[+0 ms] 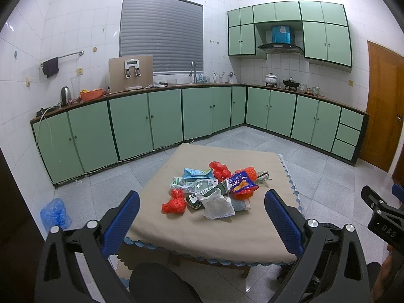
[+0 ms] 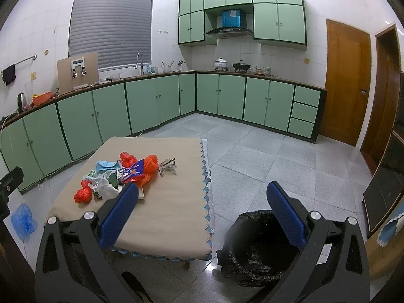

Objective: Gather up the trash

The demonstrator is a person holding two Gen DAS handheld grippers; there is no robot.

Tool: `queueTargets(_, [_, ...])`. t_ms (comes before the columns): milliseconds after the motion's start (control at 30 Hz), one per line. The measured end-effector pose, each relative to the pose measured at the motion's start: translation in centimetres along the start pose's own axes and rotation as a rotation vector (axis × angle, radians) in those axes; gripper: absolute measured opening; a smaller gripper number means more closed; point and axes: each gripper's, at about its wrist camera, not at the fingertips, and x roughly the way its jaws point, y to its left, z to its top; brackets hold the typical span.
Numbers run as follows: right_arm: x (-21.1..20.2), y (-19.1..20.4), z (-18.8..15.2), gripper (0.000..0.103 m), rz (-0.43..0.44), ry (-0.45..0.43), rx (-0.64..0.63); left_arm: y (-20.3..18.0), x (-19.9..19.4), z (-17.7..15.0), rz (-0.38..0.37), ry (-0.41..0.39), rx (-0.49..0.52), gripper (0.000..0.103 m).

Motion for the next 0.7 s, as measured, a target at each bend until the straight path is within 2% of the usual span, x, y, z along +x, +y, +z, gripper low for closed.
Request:
queueTargets(200, [0.2,0.1,0.1,0.098,0.001,0.006,-0.003,0.1,0.4,0.2,0.007,0.009,0.006,0.097])
queueTargets(333, [0.9,0.5,0.2,0.098,0.004,0.012,-0.013,0.5,1.6,-0.2,-0.029,0.044,0.008,0.097])
queueTargets(433, [1.7,1.2,0.3,0.098,0.011,0.018,-0.032,1.3,2.1,-0.6,-0.026,0.024,-0.017,0.097])
queueTargets(533, [2.9,1.7,0.2,0.098,0.028,0.032,-0.043,2.2,3.4,-1.0,-0.031,0.051,-0.050,0.097])
queueTargets(633, [4.4,2.4,0.2,0.098,0.049,0.052,-0.059,2.8,5.2,-1.4,-0.088,0.095,-0.047,0.097])
queueTargets(700, [5.7,2.8,0.2,0.098,0.071,0.064,-0.059,2.9,6.4,-1.7,-0.070,0.098,-0.034,0.097])
